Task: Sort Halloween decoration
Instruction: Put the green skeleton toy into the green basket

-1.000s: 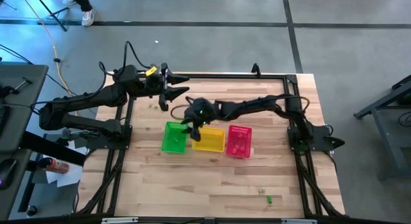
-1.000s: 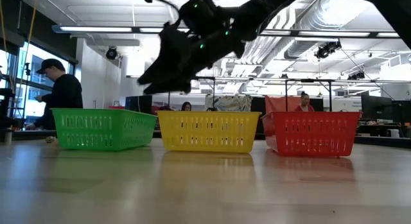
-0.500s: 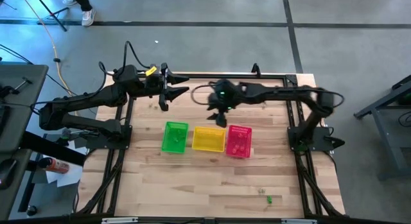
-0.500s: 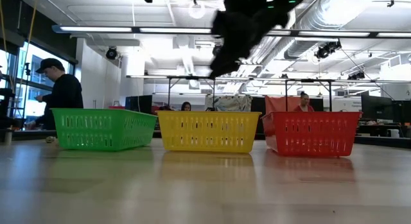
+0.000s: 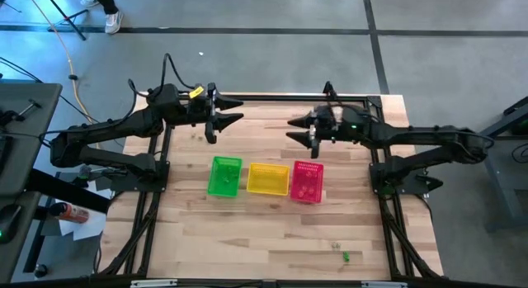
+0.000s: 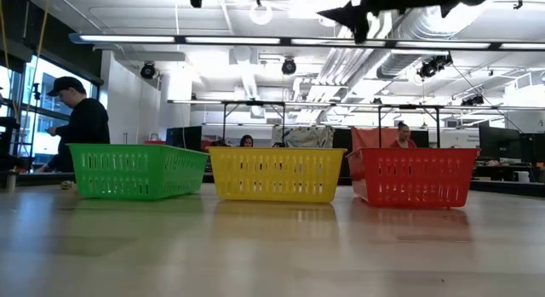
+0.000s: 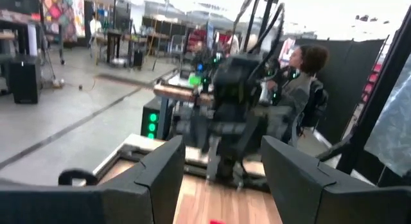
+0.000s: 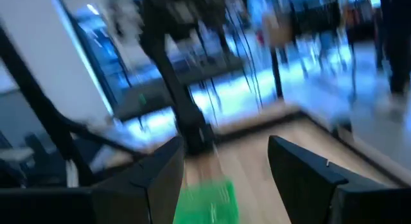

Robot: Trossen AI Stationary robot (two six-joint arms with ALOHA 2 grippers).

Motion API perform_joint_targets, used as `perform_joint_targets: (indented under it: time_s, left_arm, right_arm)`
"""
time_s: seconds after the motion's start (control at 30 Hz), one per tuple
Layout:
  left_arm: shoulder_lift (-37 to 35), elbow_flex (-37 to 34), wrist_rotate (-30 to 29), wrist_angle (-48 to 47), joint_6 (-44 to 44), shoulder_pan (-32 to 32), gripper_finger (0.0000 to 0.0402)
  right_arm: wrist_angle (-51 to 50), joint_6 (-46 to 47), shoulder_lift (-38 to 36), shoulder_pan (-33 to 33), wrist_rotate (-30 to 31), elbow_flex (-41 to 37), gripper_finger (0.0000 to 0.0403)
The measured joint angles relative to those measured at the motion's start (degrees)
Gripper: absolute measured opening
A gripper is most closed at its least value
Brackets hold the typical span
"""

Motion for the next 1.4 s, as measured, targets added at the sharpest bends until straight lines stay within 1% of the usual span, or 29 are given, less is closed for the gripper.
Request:
perform_joint_targets:
  time_s: [0.1,0.2,0.37,0.43,0.47,0.53,0.63,0.7,0.77,0.87,1.0,1.13,1.4]
  left_arm:
    - [0.0,0.0,0.0,-2.9,-0.7,-0.4,0.0195]
    - [0.0,0.0,0.1,-5.4,-1.4,-0.6,0.0195]
    - [0.0,0.0,-0.1,-6.1,-1.5,-0.6,0.0195]
    - [0.0,0.0,-2.2,-7.7,-4.1,-0.6,0.0195]
    - [0.0,0.2,-4.3,-10.2,-6.6,-0.6,0.0195]
    - [1.1,2.2,-7.7,-19.2,-8.8,-0.6,0.0195]
    - [4.4,8.5,-11.5,-37.0,-7.2,1.5,0.0195]
    - [7.8,13.6,-14.3,-47.3,-7.0,4.0,0.0195]
    - [11.8,16.8,-15.6,-56.5,-6.5,7.0,0.0195]
    - [17.3,18.6,-15.6,-64.2,-3.4,10.5,0.0195]
    - [24.4,18.5,-15.2,-73.0,-1.9,14.0,0.0195]
    - [31.0,18.0,-15.3,-77.3,-0.8,15.8,0.0195]
    - [41.6,14.4,-15.3,-74.4,6.1,19.1,0.0195]
  right_arm:
    - [3.1,-3.9,-0.5,1.4,0.0,0.2,0.022]
    - [2.9,-7.1,-0.4,2.3,-0.1,0.7,0.022]
    - [3.1,-6.5,-0.4,2.3,0.8,0.7,0.022]
    - [3.0,-6.6,-0.4,2.3,2.0,0.7,0.022]
    - [3.0,-6.6,-0.4,2.3,2.6,0.7,0.022]
    - [3.0,-6.9,-0.4,2.3,3.3,0.7,0.022]
    - [3.0,-6.9,-0.4,2.3,4.8,0.7,0.022]
    - [3.0,-7.0,-0.4,2.3,5.8,0.7,0.022]
    - [2.9,-6.9,-0.4,2.3,6.2,0.8,0.022]
    - [2.4,-7.0,-0.4,2.3,6.2,0.8,0.022]
    - [0.8,-6.0,-0.4,2.3,6.3,0.8,0.022]
    - [-1.3,-3.4,-0.4,2.3,6.3,0.8,0.022]
    - [-2.6,0.9,-0.3,2.3,6.3,0.8,0.022]
